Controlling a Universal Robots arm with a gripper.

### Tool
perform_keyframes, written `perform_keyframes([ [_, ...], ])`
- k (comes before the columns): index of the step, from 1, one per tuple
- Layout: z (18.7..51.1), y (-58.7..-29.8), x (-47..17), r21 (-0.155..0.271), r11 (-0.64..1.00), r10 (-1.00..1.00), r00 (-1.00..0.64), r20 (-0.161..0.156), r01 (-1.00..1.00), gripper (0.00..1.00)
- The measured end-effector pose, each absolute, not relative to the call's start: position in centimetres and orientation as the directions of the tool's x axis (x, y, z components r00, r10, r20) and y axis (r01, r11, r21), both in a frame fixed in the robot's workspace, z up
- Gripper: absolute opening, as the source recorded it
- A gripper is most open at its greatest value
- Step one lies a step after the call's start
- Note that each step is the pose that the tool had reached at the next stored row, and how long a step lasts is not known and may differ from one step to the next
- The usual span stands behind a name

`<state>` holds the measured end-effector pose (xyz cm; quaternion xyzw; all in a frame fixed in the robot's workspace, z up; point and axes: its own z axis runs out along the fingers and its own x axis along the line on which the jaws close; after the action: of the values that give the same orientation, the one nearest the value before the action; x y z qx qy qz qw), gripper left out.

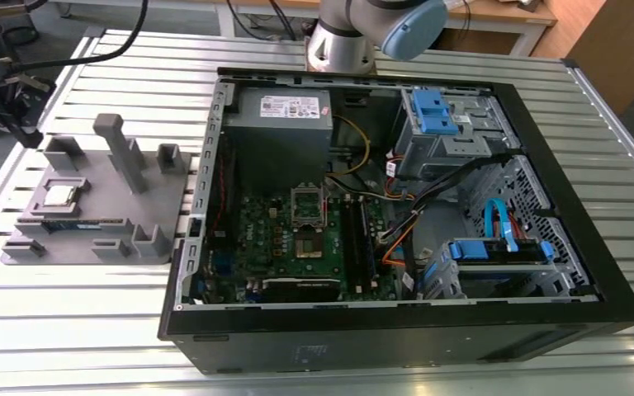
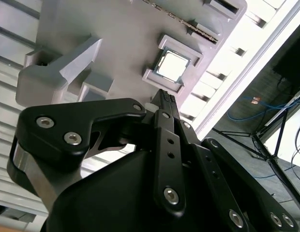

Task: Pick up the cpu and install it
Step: 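Reach for the cpu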

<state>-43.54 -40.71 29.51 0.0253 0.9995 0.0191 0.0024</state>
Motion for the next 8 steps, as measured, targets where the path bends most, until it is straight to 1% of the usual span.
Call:
perform_keyframes([
  [8,28.65,-40.82,-43.85,0.038,0.998,0.046,-0.999,0.000,0.046,0.11],
])
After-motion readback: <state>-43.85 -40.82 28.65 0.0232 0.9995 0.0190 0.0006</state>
